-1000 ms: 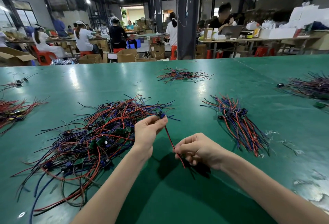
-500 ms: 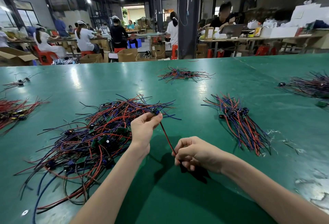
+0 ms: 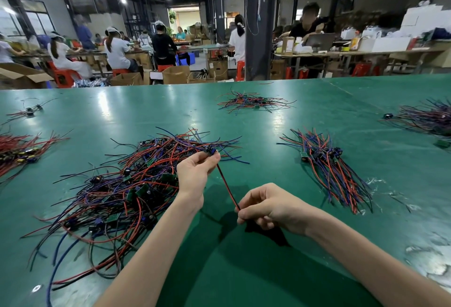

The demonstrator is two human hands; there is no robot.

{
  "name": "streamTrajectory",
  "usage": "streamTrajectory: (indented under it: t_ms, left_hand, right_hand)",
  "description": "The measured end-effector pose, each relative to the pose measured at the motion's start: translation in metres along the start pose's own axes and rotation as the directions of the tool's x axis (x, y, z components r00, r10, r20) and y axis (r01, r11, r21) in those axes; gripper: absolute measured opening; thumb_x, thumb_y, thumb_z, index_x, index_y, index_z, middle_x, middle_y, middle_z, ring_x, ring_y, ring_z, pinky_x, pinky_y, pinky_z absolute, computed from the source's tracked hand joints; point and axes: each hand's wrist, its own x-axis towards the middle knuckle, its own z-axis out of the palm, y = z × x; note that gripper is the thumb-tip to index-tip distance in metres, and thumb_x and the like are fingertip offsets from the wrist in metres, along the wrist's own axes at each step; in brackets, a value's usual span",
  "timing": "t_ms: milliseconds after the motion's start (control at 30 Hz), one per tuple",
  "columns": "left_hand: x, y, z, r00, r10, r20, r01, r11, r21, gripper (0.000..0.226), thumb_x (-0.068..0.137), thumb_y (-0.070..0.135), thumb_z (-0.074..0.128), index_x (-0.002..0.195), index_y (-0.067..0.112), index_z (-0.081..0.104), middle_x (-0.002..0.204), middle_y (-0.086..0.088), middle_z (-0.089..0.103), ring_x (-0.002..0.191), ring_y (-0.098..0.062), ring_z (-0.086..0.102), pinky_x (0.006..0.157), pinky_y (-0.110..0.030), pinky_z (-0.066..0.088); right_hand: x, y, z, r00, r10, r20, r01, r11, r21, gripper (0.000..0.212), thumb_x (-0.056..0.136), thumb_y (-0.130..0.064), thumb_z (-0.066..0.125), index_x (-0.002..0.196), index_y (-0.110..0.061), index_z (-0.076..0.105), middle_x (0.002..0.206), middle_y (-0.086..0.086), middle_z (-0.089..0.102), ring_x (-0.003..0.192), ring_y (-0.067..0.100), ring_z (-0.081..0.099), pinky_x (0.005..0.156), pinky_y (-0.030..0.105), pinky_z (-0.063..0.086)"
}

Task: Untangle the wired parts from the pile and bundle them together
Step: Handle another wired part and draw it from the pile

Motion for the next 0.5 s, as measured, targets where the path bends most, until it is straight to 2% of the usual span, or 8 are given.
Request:
streamTrajectory:
  t_ms: [200, 333, 500]
  left_hand:
    - [-0.0015, -0.0003, 0.002, 0.999, 0.032, 0.009, -0.032, 0.999, 0.029, 0.014, 0.076, 0.003, 0.076, 0.07, 0.011, 0.067, 0.058, 0.01, 0.063, 0.054, 0.001, 0.057, 0.058, -0.01, 0.048]
    - [-0.0011, 0.0004, 0.001, 0.998, 0.064, -0.011, -0.063, 0.997, 0.045, 0.014, 0.076, 0.003, 0.076, 0.07, 0.01, 0.065, 0.062, 0.006, 0.059, 0.054, 0.0, 0.053, 0.058, -0.01, 0.046]
    - [-0.0012, 0.0009, 0.0007, 0.996, 0.086, -0.025, -0.085, 0.995, 0.054, 0.014, 0.078, 0.003, 0.075, 0.07, 0.01, 0.065, 0.059, 0.009, 0.058, 0.052, 0.002, 0.051, 0.056, -0.01, 0.045]
  right_hand:
    - [-0.0033, -0.002, -0.0026, 1.0, -0.009, 0.017, 0.01, 0.998, -0.066, 0.007, 0.081, 0.006, 0.061, 0.086, 0.001, 0.063, 0.074, 0.014, 0.07, 0.034, 0.006, 0.037, 0.032, 0.015, 0.027]
    - [-0.001, 0.001, -0.0033, 1.0, 0.01, -0.005, -0.01, 0.996, -0.088, 0.003, 0.088, 0.0, 0.057, 0.086, 0.0, 0.06, 0.065, 0.009, 0.068, 0.031, 0.005, 0.036, 0.03, 0.014, 0.026]
    - [0.0039, 0.0035, -0.0034, 0.995, 0.075, -0.065, -0.076, 0.997, -0.011, 0.012, 0.093, 0.0, 0.051, 0.082, -0.003, 0.056, 0.055, 0.006, 0.063, 0.028, 0.004, 0.032, 0.03, 0.012, 0.022]
